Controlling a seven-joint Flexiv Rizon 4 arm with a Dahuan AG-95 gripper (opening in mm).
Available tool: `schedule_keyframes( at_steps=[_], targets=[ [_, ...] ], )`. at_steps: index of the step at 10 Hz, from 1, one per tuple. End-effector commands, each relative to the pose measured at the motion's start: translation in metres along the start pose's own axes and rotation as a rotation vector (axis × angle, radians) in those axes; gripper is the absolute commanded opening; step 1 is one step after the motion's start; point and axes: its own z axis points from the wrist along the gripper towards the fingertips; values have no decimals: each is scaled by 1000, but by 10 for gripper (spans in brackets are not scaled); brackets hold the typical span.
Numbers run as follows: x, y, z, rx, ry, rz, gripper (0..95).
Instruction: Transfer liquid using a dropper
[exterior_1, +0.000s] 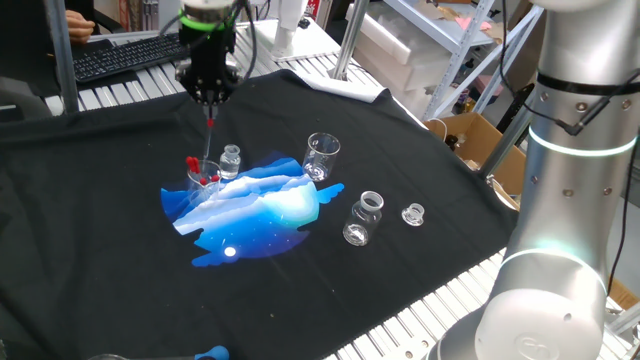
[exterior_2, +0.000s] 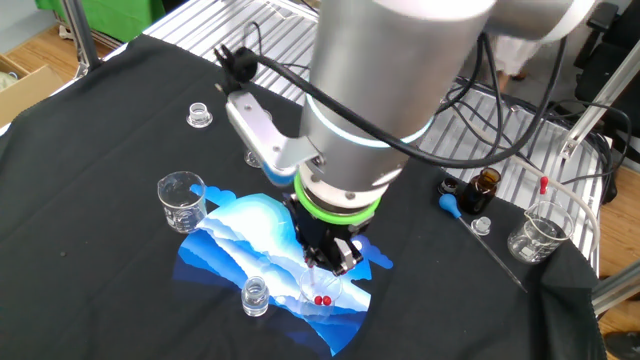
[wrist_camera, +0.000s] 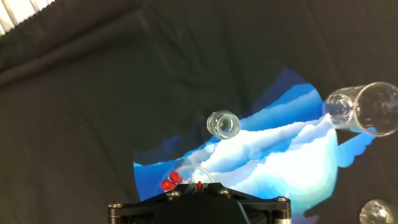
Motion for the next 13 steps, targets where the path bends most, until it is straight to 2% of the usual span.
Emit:
schedule_keyframes(
  at_steps=[1, 6, 9, 13],
  targets=[
    [-2, 3, 7, -2, -10, -3, 0],
    [3, 13, 27, -14, -57, 7, 0],
    [5, 15, 34, -16, -63, 6, 0],
    [6, 17, 50, -27, -84, 2, 0]
  ],
)
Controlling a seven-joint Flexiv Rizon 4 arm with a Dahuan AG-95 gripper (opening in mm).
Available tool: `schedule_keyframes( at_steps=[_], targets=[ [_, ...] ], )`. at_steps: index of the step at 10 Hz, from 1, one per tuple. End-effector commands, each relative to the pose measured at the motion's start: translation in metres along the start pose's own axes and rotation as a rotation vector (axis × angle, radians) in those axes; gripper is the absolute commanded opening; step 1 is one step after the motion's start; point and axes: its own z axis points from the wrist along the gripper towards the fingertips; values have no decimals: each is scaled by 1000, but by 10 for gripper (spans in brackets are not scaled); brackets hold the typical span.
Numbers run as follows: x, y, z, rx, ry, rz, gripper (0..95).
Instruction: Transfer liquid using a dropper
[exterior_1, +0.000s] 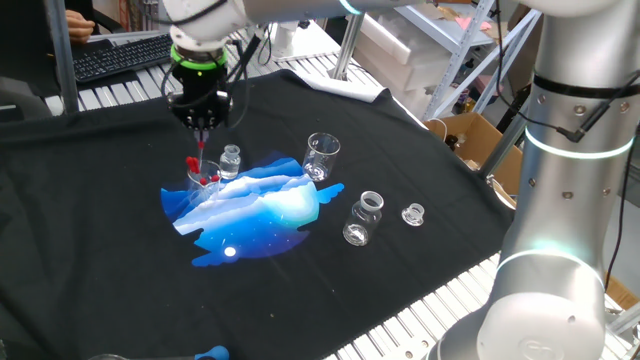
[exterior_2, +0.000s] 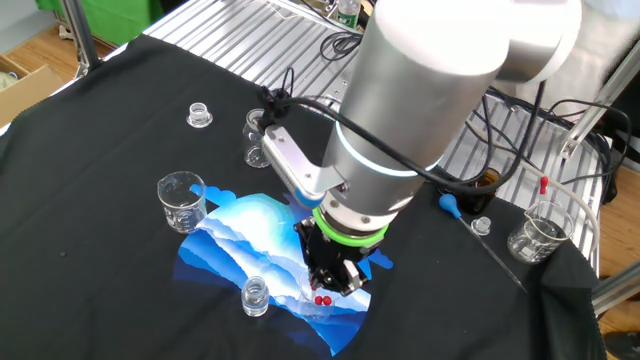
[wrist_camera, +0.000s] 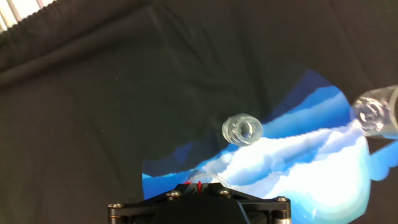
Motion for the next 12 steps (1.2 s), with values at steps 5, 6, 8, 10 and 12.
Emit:
schedule_keyframes(
  at_steps=[5, 6, 8, 10, 12],
  targets=[
    [3, -2, 8, -8, -14, -7, 0],
    [4, -2, 9, -9, -14, -8, 0],
    [4, -2, 10, -11, -14, -6, 0],
    [4, -2, 11, -15, -13, 1, 0],
    [4, -2, 11, -17, -11, 11, 190]
  ],
)
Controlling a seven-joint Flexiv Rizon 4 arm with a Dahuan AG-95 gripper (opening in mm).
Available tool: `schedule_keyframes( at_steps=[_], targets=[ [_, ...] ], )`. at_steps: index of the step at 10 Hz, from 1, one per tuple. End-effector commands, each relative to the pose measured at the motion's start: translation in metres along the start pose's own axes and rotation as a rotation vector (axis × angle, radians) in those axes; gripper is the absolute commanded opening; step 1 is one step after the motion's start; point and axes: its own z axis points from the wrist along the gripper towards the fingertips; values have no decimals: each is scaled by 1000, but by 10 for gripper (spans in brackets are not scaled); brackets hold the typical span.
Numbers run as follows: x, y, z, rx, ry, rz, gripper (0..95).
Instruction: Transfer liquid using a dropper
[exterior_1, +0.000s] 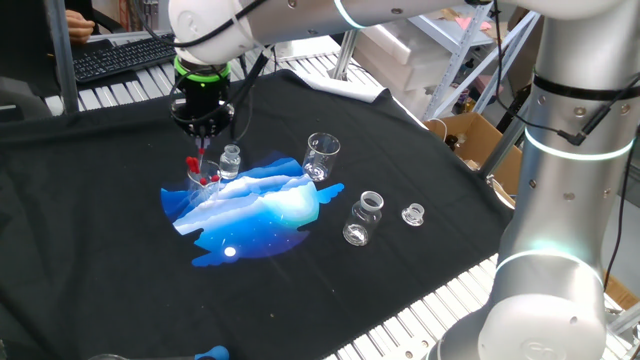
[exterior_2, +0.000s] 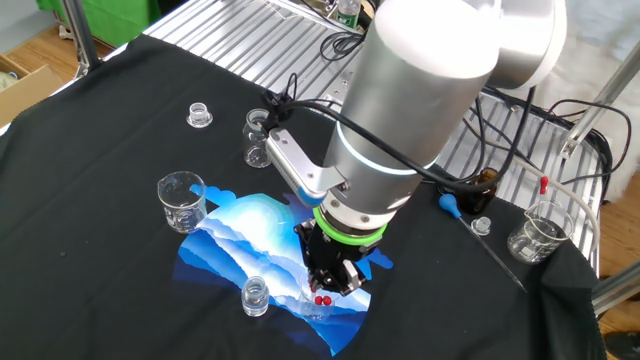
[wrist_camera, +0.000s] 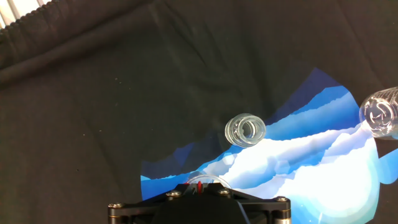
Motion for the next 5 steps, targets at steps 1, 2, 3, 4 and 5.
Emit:
schedule_keyframes(
  at_steps=[1, 2, 3, 4, 5],
  targets=[
    [0, 0, 0, -2, 4, 9, 190],
    [0, 0, 0, -4, 6, 15, 190],
    [0, 0, 0, -4, 6, 18, 190],
    [0, 1, 0, -10, 12, 21, 190],
    [0, 1, -1, -32, 36, 16, 190]
  ],
)
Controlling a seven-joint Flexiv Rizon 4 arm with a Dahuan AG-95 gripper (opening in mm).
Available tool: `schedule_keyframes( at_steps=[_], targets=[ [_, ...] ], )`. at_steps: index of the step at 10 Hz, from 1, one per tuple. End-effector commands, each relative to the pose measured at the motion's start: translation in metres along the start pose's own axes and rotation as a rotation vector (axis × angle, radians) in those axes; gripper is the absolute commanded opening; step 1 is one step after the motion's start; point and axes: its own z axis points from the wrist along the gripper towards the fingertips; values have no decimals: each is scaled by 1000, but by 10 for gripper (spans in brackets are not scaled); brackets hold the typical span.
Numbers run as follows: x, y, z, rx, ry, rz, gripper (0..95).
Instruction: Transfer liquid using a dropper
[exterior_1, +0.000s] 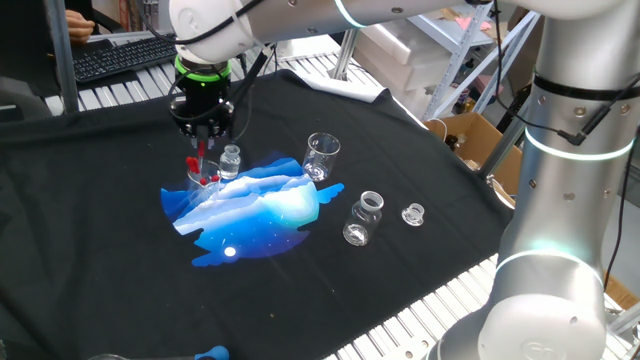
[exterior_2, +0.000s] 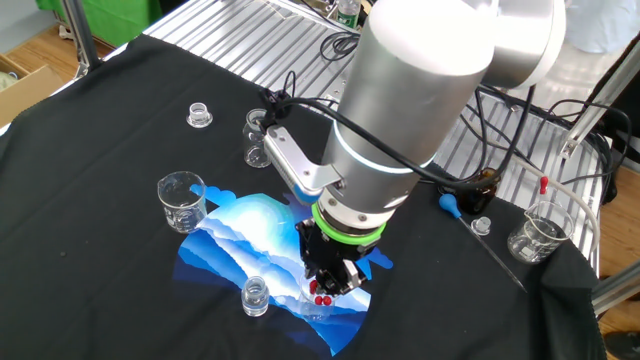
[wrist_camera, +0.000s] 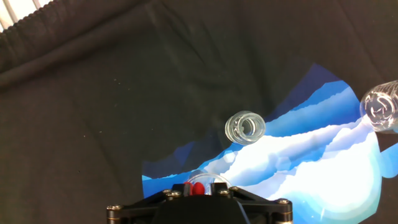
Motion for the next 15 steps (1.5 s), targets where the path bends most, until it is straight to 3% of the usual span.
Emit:
schedule_keyframes(
  at_steps=[1, 2, 4, 6, 7, 10, 11, 13, 14, 15],
  targets=[
    [0, 0, -1, -39, 50, -11, 190],
    [0, 0, -4, -35, 77, -26, 190],
    [4, -3, -16, -59, 144, -53, 190],
    [13, -11, -27, -70, 182, -129, 190],
    [17, -22, -32, -73, 191, -210, 190],
    [17, -60, -42, -105, 191, -393, 190],
    [13, -69, -44, -110, 186, -457, 0],
    [9, -80, -45, -106, 166, -538, 0],
    [6, -87, -44, -104, 134, -602, 0],
    [6, -89, -43, -106, 133, -619, 0]
  ],
)
